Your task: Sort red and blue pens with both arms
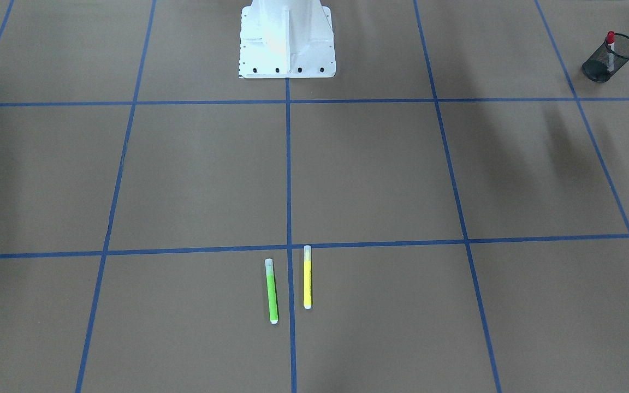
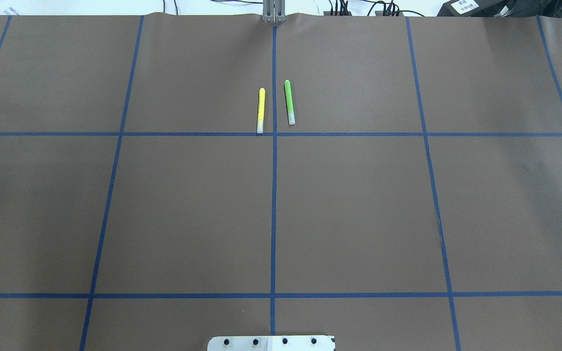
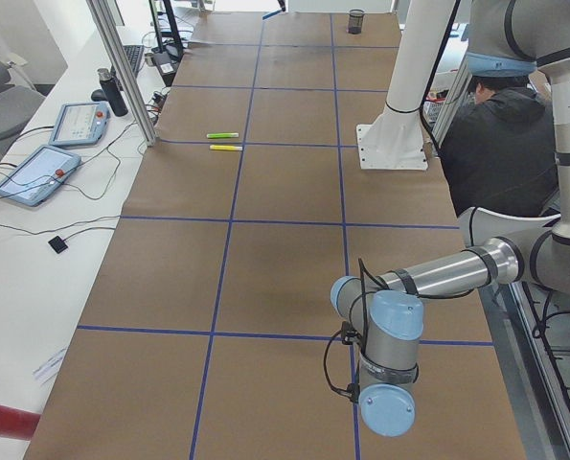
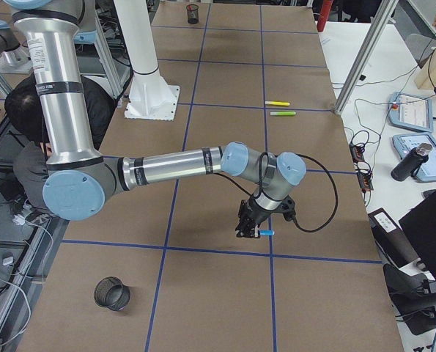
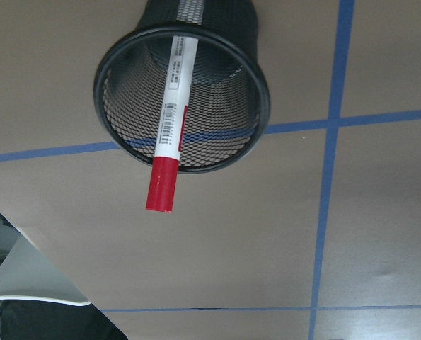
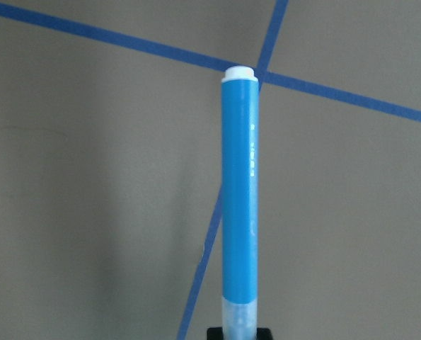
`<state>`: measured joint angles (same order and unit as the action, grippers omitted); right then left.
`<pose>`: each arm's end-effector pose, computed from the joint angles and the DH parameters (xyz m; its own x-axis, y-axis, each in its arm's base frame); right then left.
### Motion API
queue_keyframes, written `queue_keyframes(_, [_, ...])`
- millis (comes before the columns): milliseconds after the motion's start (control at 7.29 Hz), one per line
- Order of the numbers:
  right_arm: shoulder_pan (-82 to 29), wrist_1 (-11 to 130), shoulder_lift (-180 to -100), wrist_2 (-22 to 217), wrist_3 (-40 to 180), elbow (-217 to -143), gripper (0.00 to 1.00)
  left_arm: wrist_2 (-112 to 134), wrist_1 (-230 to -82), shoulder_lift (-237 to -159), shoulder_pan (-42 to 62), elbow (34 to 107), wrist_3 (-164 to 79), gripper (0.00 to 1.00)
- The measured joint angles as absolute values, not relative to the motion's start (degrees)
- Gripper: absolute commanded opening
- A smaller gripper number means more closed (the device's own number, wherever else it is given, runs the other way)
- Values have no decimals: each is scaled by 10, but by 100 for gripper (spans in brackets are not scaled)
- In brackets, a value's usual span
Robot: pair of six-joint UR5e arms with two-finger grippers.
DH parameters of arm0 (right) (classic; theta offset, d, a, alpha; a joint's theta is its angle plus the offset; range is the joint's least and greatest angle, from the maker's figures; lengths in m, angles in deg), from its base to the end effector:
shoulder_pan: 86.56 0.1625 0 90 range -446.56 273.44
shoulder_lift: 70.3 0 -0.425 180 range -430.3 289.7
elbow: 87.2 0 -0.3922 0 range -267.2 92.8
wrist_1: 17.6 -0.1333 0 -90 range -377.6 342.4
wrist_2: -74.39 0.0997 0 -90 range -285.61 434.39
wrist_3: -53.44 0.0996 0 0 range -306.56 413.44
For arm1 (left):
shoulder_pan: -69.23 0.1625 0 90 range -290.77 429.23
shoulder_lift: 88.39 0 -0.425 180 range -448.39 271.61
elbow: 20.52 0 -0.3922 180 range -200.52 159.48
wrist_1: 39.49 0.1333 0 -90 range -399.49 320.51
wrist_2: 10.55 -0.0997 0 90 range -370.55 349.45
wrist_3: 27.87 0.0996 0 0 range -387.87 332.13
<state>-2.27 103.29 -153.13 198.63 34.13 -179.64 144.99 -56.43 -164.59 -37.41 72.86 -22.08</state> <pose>0.0269 -0.5080 0.6316 0.7648 -0.1925 0.6148 0.3662 0.9150 -0.1691 -0.1138 -0.2318 0.7499 0.1403 -0.9691 -0.2031 0.0185 0.2076 -0.9780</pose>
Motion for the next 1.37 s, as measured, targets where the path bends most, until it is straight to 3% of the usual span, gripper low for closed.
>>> queue_keyframes(686, [47,1067,-1632,1981,231,-1794,0,1486,-800,-1730,-371,730,-224,100])
queue_keyframes(1373, [138,1178,-1692,1941,140,-1798,0,1375,-1111,-1742,-366,738,-223,100])
